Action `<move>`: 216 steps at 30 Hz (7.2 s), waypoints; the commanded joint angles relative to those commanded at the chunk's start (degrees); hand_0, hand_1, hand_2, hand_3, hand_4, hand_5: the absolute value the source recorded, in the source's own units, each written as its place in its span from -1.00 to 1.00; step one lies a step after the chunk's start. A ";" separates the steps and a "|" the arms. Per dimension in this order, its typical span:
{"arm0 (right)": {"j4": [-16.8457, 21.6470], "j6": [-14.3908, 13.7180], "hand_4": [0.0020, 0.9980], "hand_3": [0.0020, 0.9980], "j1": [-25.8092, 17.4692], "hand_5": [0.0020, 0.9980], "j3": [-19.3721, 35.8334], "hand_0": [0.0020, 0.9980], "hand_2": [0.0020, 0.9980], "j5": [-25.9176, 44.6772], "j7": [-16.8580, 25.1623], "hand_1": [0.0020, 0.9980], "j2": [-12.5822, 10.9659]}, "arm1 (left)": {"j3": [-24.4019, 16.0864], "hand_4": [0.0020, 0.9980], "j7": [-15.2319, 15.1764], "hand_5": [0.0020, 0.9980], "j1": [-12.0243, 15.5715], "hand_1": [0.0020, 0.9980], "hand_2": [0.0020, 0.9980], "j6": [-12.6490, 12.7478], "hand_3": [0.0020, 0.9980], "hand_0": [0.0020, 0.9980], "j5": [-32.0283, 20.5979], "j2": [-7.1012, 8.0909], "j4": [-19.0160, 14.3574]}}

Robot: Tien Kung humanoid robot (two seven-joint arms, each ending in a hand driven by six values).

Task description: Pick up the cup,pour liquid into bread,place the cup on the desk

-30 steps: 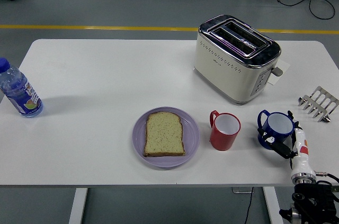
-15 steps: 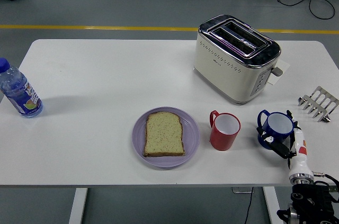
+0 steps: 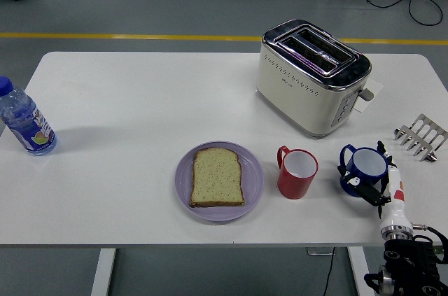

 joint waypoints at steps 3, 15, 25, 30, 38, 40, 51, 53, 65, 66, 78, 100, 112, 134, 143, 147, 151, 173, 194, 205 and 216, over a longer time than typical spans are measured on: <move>-0.48 0.25 0.94 1.00 0.39 -0.63 -0.35 0.92 0.91 1.14 0.84 0.75 0.06 | -0.14 -0.36 -0.02 0.69 -0.08 0.29 0.31 0.00 0.10 0.27 0.08 0.00 0.01; -2.25 0.87 0.91 1.00 1.30 -0.71 -1.39 0.83 0.86 6.28 4.08 0.67 0.15 | -0.33 -0.36 -0.07 0.69 -0.24 0.29 0.31 0.01 0.10 0.27 0.32 0.00 -0.02; -3.49 1.03 0.79 0.84 1.63 -0.86 -1.62 0.60 0.76 8.38 5.64 0.47 0.18 | -0.43 -0.36 -0.06 0.69 -0.24 0.29 0.31 0.01 0.10 0.27 0.35 0.00 -0.04; -3.55 1.05 0.73 0.77 1.65 -0.93 -1.69 0.48 0.64 9.18 5.92 0.37 0.17 | -0.42 -0.37 -0.07 0.68 -0.24 0.29 0.31 0.02 0.09 0.27 0.40 0.00 -0.04; -3.77 0.90 0.69 0.68 1.70 -0.95 -1.93 0.39 0.56 10.76 5.92 0.30 0.15 | -0.38 -0.36 -0.06 0.69 -0.28 0.29 0.31 0.01 0.10 0.27 0.48 0.00 -0.03; -3.83 0.91 0.60 0.56 1.70 -1.00 -1.87 0.30 0.46 11.30 5.92 0.20 0.15 | -0.41 -0.36 -0.06 0.69 -0.30 0.29 0.31 0.01 0.09 0.27 0.53 0.00 -0.04; -3.65 0.30 0.57 0.47 1.54 -1.00 -1.69 0.21 0.39 13.05 5.92 0.12 0.08 | -0.34 -0.37 -0.05 0.68 -0.18 0.29 0.31 0.03 0.10 0.27 0.46 0.00 -0.02; -3.56 0.12 0.63 0.40 1.46 -1.00 -1.65 0.13 0.30 13.25 5.92 0.03 0.05 | -0.29 -0.36 -0.05 0.69 -0.12 0.29 0.31 0.03 0.10 0.27 0.46 0.00 -0.02; 0.75 -1.03 0.35 0.32 -0.07 -1.00 -0.32 -0.09 0.12 11.98 5.92 -0.19 -0.97 | 0.15 -0.36 -0.01 0.68 0.42 0.29 0.31 0.00 0.09 0.27 0.40 0.00 0.01; 1.61 -1.26 0.35 0.32 -0.29 -1.00 -0.26 -0.09 0.12 11.67 5.92 -0.19 -1.18 | 0.18 -0.36 -0.01 0.68 0.46 0.29 0.31 0.00 0.09 0.27 0.38 0.00 0.02; 14.50 -3.78 0.32 -0.07 -2.56 -1.00 3.81 -0.04 -0.09 2.45 2.45 -0.34 -3.83 | 0.29 -0.36 0.04 0.68 0.75 0.29 0.31 -0.03 0.09 0.28 0.43 0.00 0.03; 40.65 3.55 0.69 0.02 1.08 -1.00 6.71 -0.20 -0.11 -19.89 -33.85 -0.48 -12.36 | -1.18 -0.36 0.07 0.68 -0.33 0.30 0.31 -0.03 0.10 0.28 0.78 0.00 -0.05; 41.83 8.61 0.71 0.01 10.24 -1.00 -2.23 -0.19 -0.11 -32.82 -48.21 -0.48 -13.32 | -1.22 -0.36 0.10 0.69 -0.32 0.29 0.31 -0.06 0.10 0.28 0.49 0.00 -0.08; 40.44 12.73 0.68 0.01 19.32 -1.00 -15.30 -0.20 -0.11 -54.97 -57.91 -0.49 -11.98 | -1.11 -0.36 0.14 0.69 -0.18 0.29 0.31 -0.09 0.10 0.28 0.15 0.00 -0.05; 40.67 12.22 0.68 0.00 21.70 -1.00 -20.19 -0.20 -0.12 -59.75 -57.89 -0.50 -12.01 | -0.80 -0.36 0.13 0.69 0.19 0.29 0.31 -0.08 0.10 0.27 -0.10 0.00 -0.02; 40.30 12.30 0.68 0.00 23.46 -1.00 -22.93 -0.20 -0.12 -62.68 -58.56 -0.50 -11.99 | -0.58 -0.36 0.13 0.69 0.44 0.29 0.31 -0.09 0.10 0.27 -0.20 0.00 -0.01; 39.51 12.46 0.63 0.01 26.17 -1.00 -27.08 -0.20 -0.13 -67.16 -60.03 -0.49 -11.96 | -0.43 -0.36 0.13 0.69 0.74 0.29 0.31 -0.08 0.10 0.28 -0.40 0.00 0.00; 37.05 18.76 0.55 0.01 43.30 -1.00 -45.31 -0.17 -0.14 -71.54 -63.02 -0.49 -13.06 | -0.23 -0.36 0.16 0.69 0.85 0.29 0.31 -0.11 0.10 0.27 -1.02 0.00 -0.08; 37.51 22.62 0.43 0.03 46.44 -1.00 -50.10 -0.12 -0.13 -71.26 -62.99 -0.46 -13.03 | -0.53 -0.36 0.13 0.69 0.60 0.29 0.31 -0.10 0.10 0.27 -0.95 0.00 -0.13; 37.51 20.23 0.38 0.04 43.93 -1.00 -45.03 -0.09 -0.11 -66.58 -60.84 -0.43 -13.32 | -0.42 -0.36 0.15 0.69 0.63 0.29 0.31 -0.14 0.10 0.27 -0.85 0.00 -0.11; 37.08 10.25 0.37 0.04 38.78 -1.00 -36.78 -0.02 -0.09 -54.61 -54.11 -0.40 -14.09 | -0.88 -0.36 0.15 0.69 0.66 0.29 0.31 -0.14 0.09 0.27 -0.66 0.00 -0.10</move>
